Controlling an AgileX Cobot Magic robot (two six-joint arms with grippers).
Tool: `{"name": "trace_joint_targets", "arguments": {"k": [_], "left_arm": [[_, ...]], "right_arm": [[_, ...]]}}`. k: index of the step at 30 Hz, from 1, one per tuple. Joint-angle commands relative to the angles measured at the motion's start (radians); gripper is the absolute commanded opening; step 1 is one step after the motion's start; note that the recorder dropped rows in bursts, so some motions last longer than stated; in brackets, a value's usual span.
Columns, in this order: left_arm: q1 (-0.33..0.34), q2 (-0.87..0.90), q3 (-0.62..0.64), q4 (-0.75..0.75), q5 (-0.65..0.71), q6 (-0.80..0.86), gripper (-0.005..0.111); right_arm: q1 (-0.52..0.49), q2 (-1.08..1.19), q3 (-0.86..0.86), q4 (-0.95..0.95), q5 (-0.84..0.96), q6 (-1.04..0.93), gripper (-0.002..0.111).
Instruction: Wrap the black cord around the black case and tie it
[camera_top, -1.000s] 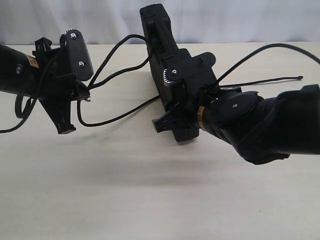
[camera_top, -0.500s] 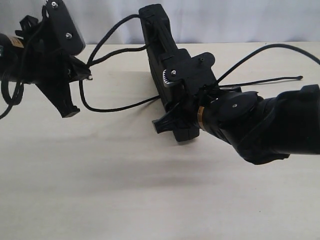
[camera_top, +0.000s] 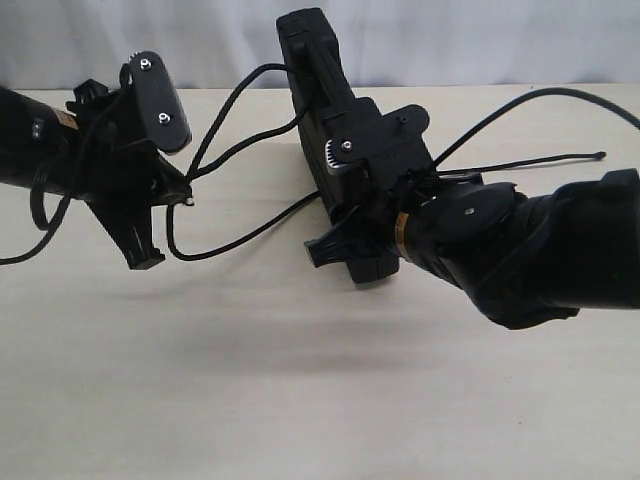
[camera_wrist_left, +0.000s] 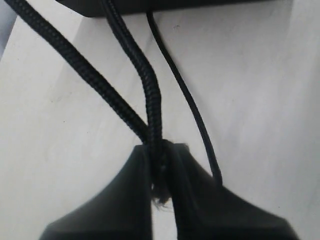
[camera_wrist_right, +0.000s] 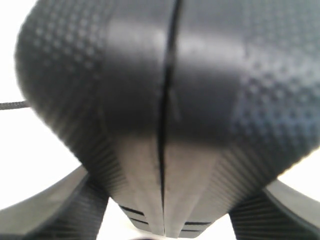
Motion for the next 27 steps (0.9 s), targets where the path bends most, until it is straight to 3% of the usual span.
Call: {"name": "trace_joint_targets", "arguments": {"k": [1,10,18,27], "left_arm": [[0.001,0.001,-0.001,-0.143,-0.018,0.064,0.000],[0.001,0.001,-0.001,-0.374,0.045,0.263,0.000],[0.001,0.033,-0.009,-0.420,0.119,0.297,0.000],[0.001,0.141,-0.176,-0.426,0.335,0.296,0.000]], "right_arm": [[-0.003,-0.007,-0.001,-0.010,-0.005,-0.006,0.004],[-0.003,-0.007,-0.001,-0.010,-0.005,-0.006,0.004],[-0.003,-0.007,-0.001,-0.010,-0.023,-0.015,0.004],[-0.003,-0.007,0.001,-0.010,-0.028,-0.180,0.004]]}}
